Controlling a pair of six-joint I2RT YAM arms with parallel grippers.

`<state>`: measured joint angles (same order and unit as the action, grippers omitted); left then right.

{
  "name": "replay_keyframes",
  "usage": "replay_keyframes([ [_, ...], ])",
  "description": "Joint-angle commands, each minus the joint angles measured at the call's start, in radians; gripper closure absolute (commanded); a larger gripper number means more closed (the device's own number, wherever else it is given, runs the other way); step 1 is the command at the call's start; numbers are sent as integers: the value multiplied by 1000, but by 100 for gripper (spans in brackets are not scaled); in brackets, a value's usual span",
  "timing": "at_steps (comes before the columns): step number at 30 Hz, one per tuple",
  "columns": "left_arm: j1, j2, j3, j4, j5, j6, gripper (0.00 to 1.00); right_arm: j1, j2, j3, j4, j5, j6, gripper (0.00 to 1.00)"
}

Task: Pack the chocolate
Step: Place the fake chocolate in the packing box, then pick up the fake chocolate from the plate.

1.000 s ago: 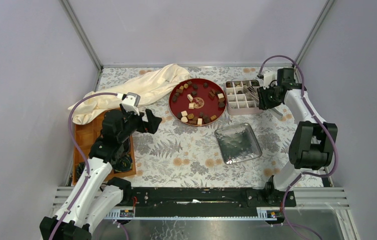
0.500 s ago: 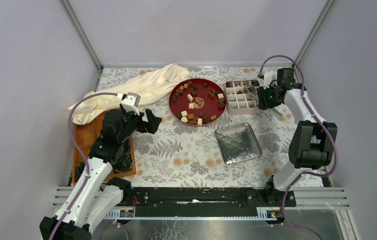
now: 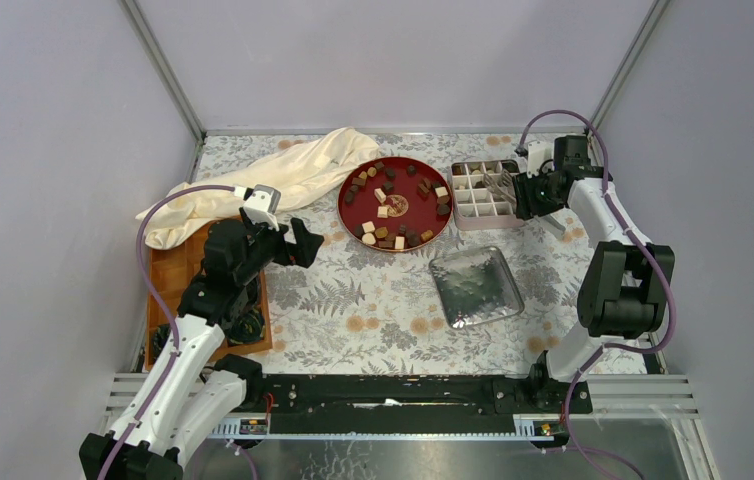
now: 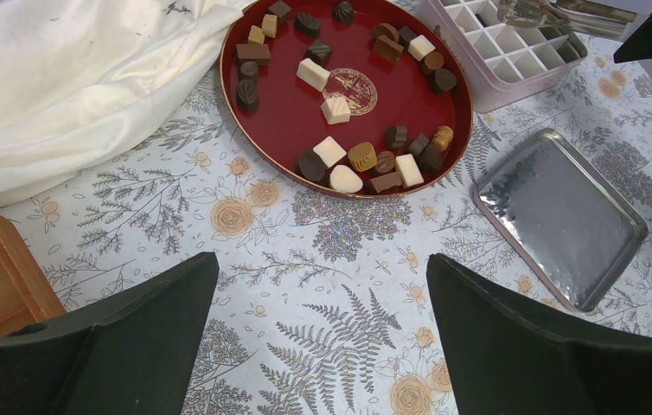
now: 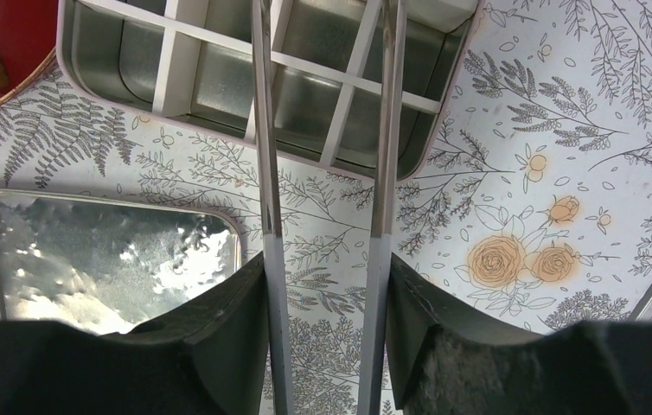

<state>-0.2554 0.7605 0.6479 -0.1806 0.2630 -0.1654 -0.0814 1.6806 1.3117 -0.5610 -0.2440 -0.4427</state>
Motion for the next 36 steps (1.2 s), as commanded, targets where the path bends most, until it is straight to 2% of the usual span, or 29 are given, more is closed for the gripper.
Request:
replay_keyframes([
  [1, -2, -13, -3, 28, 5, 3, 1, -4, -57, 42, 51, -10, 14, 48],
  [9, -2, -10, -3, 28, 3, 3, 1, -3, -96, 34, 57, -94, 28, 51],
  [14, -2, -6, -3, 28, 1, 3, 1, 7, -121, 29, 58, -199, 44, 52],
  [21, -2, -2, -5, 28, -2, 3, 1, 120, -112, 21, 56, -291, 44, 53],
  [29, -2, 3, -5, 27, -10, 6, 1, 345, -23, 30, 67, -221, 32, 53],
  [36, -2, 5, -5, 27, -15, 8, 1, 465, 88, 92, 46, -122, 22, 53],
])
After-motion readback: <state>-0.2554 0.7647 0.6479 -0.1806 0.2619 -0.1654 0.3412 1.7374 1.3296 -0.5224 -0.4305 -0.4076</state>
